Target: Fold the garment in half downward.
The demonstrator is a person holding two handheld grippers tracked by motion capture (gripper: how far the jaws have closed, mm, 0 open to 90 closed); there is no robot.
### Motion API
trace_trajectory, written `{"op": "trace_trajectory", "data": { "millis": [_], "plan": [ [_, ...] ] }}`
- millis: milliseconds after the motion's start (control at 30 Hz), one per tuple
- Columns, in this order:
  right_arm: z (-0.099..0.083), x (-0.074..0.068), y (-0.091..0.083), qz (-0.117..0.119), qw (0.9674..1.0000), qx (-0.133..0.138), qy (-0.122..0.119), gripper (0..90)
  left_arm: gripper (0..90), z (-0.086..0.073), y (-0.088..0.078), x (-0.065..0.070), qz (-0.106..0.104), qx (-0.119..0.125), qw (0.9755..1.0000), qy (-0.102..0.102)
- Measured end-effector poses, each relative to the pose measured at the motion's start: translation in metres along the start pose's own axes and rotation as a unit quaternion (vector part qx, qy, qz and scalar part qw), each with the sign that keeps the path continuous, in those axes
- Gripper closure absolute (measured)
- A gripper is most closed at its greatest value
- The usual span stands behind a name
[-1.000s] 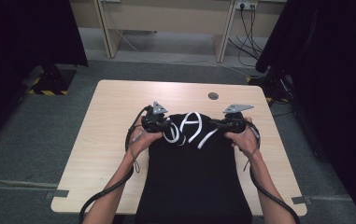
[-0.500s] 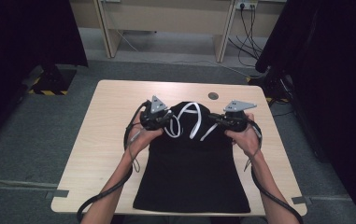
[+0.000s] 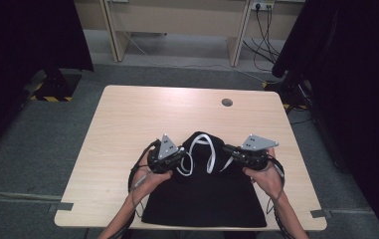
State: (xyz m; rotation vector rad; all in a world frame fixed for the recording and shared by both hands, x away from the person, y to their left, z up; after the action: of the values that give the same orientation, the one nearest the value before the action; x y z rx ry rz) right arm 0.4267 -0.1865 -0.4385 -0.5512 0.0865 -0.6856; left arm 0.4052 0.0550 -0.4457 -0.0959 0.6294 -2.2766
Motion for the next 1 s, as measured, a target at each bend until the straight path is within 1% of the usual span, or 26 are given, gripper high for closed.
{"op": "trace_trajectory", "data": {
  "millis": [33,67,100,167,267,333,367,400,433,467,500,533,567,600,633,667,700,733,767,800,833,900,933,967,1000],
  "plan": [
    [-0.005,-0.007,-0.003,0.009,0.9999,-0.001,0.009,83.4,77.1,-0.003,-0.004,0.005,-0.006,0.0,1.0,-0.005],
    [-0.005,-0.007,-0.003,0.009,0.9999,-0.001,0.009,83.4,77.0,-0.003,-0.004,0.005,-0.006,0.0,1.0,-0.005],
    [-0.009,-0.013,-0.007,0.013,0.9998,-0.005,0.013,83.3,76.8,-0.004,-0.007,0.006,-0.008,0.0,0.9999,-0.007],
    [-0.013,-0.017,-0.011,0.013,0.9997,-0.004,0.019,83.2,76.4,-0.007,-0.014,0.012,-0.019,-0.001,0.9997,-0.015],
    [-0.016,-0.021,-0.014,0.012,0.9996,0.001,0.024,83.1,76.1,-0.011,-0.02,0.016,-0.023,-0.003,0.9995,-0.022],
    [-0.022,-0.028,-0.021,0.013,0.9995,0.002,0.027,83.1,75.1,-0.017,-0.025,0.021,-0.029,-0.004,0.9992,-0.028],
    [-0.025,-0.031,-0.023,0.014,0.9995,0.002,0.027,83.0,74.6,-0.021,-0.027,0.023,-0.03,-0.009,0.9991,-0.028],
    [-0.028,-0.033,-0.025,0.015,0.9995,0.001,0.027,83.0,74.2,-0.031,-0.031,0.027,-0.031,-0.018,0.999,-0.028],
    [-0.031,-0.036,-0.027,0.015,0.9995,0.0,0.027,83.0,74.0,-0.036,-0.033,0.029,-0.032,-0.022,0.9989,-0.028],
    [-0.034,-0.04,-0.029,0.016,0.9995,-0.002,0.026,82.9,73.8,-0.036,-0.033,0.029,-0.032,-0.022,0.9989,-0.028],
    [-0.036,-0.043,-0.031,0.018,0.9995,-0.003,0.026,82.9,73.7,-0.046,-0.036,0.032,-0.033,-0.029,0.9985,-0.033],
    [-0.036,-0.043,-0.031,0.018,0.9995,-0.003,0.026,82.9,73.6,-0.046,-0.036,0.032,-0.033,-0.029,0.9985,-0.033],
    [-0.042,-0.048,-0.034,0.022,0.9994,-0.005,0.028,82.8,73.4,-0.051,-0.037,0.035,-0.034,-0.032,0.9983,-0.034],
    [-0.042,-0.048,-0.034,0.022,0.9994,-0.005,0.028,82.8,73.4,-0.056,-0.039,0.037,-0.036,-0.037,0.9981,-0.034],
    [-0.047,-0.054,-0.036,0.025,0.9993,-0.012,0.027,82.7,73.4,-0.061,-0.04,0.039,-0.039,-0.041,0.9978,-0.035],
    [-0.05,-0.057,-0.037,0.028,0.9991,-0.016,0.027,82.6,73.2,-0.07,-0.043,0.043,-0.044,-0.052,0.9971,-0.035],
    [-0.05,-0.057,-0.037,0.028,0.9991,-0.016,0.027,82.6,73.0,-0.07,-0.043,0.043,-0.044,-0.052,0.9971,-0.035],
    [-0.053,-0.059,-0.037,0.03,0.999,-0.02,0.026,82.6,73.0,-0.073,-0.043,0.045,-0.045,-0.057,0.9967,-0.035],
    [-0.059,-0.064,-0.036,0.036,0.9985,-0.029,0.029,82.5,72.8,-0.076,-0.044,0.046,-0.045,-0.063,0.9965,-0.033],
    [-0.059,-0.064,-0.036,0.036,0.9985,-0.029,0.029,82.5,72.8,-0.079,-0.044,0.047,-0.044,-0.068,0.9963,-0.03],
    [-0.064,-0.069,-0.036,0.042,0.998,-0.036,0.031,82.5,72.9,-0.083,-0.045,0.048,-0.042,-0.076,0.9959,-0.024],
    [-0.069,-0.072,-0.036,0.046,0.9975,-0.045,0.032,82.5,72.9,-0.085,-0.046,0.048,-0.045,-0.078,0.9956,-0.026],
    [-0.069,-0.072,-0.036,0.046,0.9975,-0.045,0.032,82.5,72.9,-0.085,-0.046,0.048,-0.045,-0.078,0.9956,-0.026],
    [-0.073,-0.073,-0.036,0.049,0.9969,-0.051,0.034,82.5,73.0,-0.087,-0.046,0.048,-0.047,-0.082,0.9951,-0.027],
    [-0.073,-0.073,-0.036,0.049,0.9969,-0.051,0.034,82.5,72.9,-0.087,-0.046,0.048,-0.047,-0.082,0.9951,-0.027]
  ]
}}
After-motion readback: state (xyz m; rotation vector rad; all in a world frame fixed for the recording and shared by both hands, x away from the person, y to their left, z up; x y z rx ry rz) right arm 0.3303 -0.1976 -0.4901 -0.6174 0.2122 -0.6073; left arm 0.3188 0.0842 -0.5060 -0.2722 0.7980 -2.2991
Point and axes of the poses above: each handheld gripper's, and its own axes: y roughly forward along the jaws, z roughly out of its top, x roughly to its right, the point moved 5 cm from there along y, roughly forward along the jaws, and after that the axes turned 1 degree about y, right-handed, at the moved point
